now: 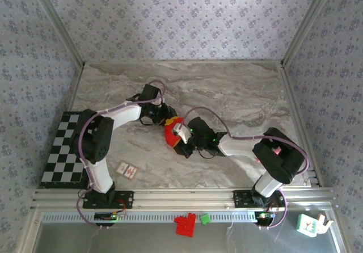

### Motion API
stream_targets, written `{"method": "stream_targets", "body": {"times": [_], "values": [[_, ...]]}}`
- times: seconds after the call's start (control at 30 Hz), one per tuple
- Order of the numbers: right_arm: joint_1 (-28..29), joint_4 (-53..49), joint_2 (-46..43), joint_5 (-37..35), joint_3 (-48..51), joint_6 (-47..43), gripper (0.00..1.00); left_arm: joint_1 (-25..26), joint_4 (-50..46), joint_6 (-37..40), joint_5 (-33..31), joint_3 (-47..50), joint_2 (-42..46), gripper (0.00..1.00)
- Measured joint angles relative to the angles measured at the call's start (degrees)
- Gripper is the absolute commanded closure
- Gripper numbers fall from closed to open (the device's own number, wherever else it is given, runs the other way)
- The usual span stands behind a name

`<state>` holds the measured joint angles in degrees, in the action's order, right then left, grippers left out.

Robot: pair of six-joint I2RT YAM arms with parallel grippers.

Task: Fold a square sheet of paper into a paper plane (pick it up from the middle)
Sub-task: Third fold the triangle at the center of the table.

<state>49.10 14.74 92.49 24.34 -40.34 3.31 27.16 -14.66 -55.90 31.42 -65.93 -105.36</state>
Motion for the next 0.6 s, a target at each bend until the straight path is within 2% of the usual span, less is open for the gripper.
{"method": "stream_targets", "body": {"times": [0.3, 0.6], "values": [[0.3, -0.1, 1.0, 0.3, 0.0, 1.2, 0.89, 0.5, -7.5, 4.4, -3.9, -3.6, -7.0, 0.83], [-0.5, -1.1, 1.0, -6.0, -0.4, 4.2, 0.90, 1.1, -10.2, 6.8, -5.2, -6.3, -8.5, 0.87]]}}
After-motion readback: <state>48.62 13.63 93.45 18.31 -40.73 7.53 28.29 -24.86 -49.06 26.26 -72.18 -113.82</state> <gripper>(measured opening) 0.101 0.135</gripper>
